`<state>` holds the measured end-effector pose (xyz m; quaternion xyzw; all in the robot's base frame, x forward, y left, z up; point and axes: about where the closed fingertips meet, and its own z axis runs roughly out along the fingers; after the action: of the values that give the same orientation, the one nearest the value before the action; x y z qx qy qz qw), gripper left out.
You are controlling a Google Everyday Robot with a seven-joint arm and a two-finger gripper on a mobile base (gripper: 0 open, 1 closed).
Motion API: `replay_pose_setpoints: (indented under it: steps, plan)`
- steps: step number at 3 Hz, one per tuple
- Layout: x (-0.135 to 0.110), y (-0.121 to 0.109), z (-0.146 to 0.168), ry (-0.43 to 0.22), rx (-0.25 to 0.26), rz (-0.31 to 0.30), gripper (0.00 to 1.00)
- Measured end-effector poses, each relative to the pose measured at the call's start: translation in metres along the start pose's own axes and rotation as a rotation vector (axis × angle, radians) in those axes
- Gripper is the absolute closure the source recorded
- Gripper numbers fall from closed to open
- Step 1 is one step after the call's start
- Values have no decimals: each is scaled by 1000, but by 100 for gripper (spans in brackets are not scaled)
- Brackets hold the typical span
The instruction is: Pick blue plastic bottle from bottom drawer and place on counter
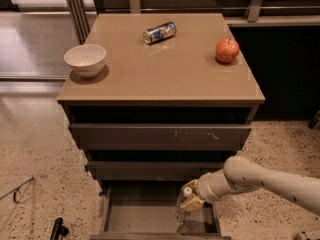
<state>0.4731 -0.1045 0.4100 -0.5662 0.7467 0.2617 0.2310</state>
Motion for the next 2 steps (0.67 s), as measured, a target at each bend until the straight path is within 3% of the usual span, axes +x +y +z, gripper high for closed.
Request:
replay_pose_setpoints:
  steps: [1, 2]
  plan:
    - [-27, -14, -39, 23, 60, -33, 100]
    - [-27, -14, -38, 22, 60, -35, 100]
